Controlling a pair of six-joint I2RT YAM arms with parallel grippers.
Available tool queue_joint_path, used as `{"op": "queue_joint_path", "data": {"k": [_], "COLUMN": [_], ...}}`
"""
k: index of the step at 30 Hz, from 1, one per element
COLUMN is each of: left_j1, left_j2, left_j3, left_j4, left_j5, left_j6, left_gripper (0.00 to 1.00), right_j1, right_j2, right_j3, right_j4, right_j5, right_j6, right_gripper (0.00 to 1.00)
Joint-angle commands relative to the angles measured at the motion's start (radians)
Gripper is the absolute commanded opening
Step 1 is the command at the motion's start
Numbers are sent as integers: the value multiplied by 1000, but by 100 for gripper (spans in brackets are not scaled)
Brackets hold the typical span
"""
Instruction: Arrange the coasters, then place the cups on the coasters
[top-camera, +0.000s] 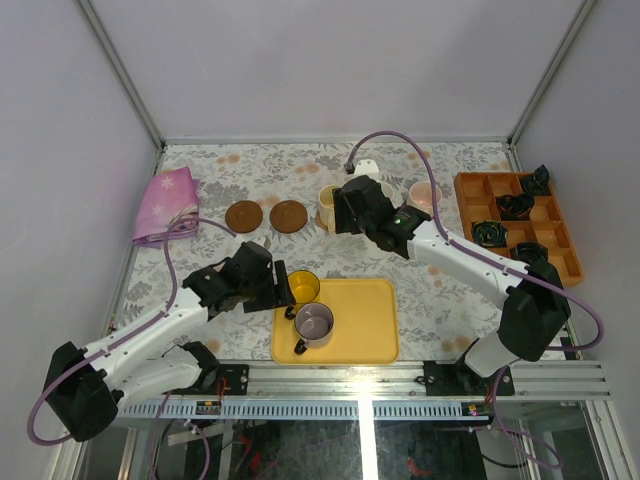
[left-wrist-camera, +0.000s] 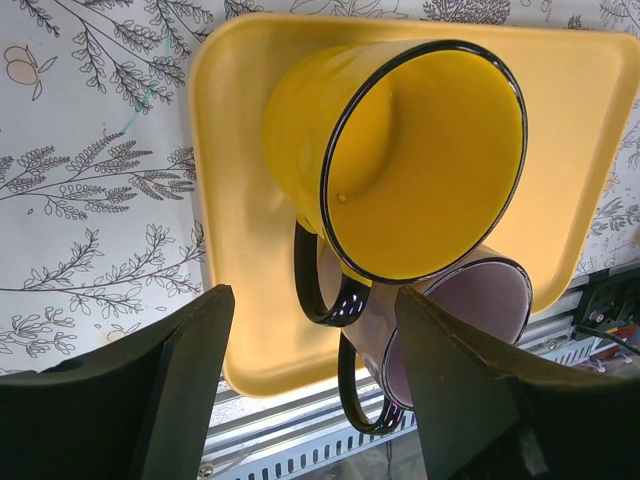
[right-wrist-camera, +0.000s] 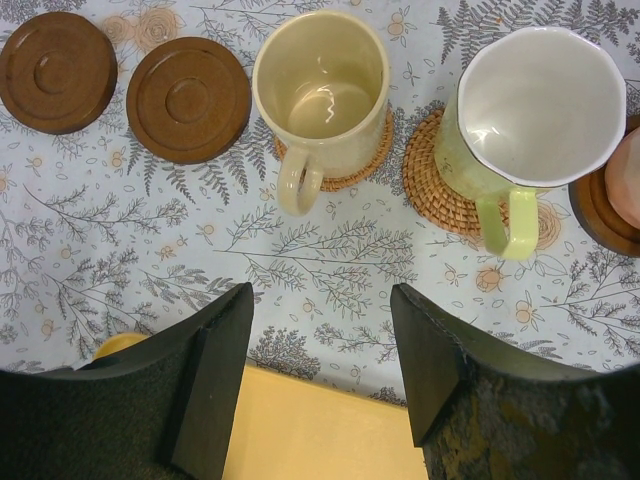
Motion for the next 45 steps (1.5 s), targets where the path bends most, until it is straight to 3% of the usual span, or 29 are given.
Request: {"op": "queue_joint_path", "data": {"k": [1,6,16,23,29,38,45], "left_j1": [-12,-19,-32,-59,-84,-103,-112], "left_j2": [-3,12,90,165,235,309,331], "left_j3": [-10,-17,-19,-1,41,76,69], "left_j4": [-10,-2,16,71,74,78,87], "left_j5": [17,34,48,80,59,39,7], "left_j6": [-13,-10,24,62,108,147,149], "left_gripper": [65,64,52,50,38,38,14], "right_j1": [8,8,8,8,8,8,8], "right_j2": [-8,-13,-8,2,4,-5,-2], "right_j3": [8,5,10,23,21,-5,-11], "right_j4": [23,28,23,18,15,29,34], "right_j5": [-14,-11,-9,-12,-12,-12,-35], "right_j6": [13,11,7,-3,-3,9,20], "right_gripper": [65,65,65,65,65,65,65]}}
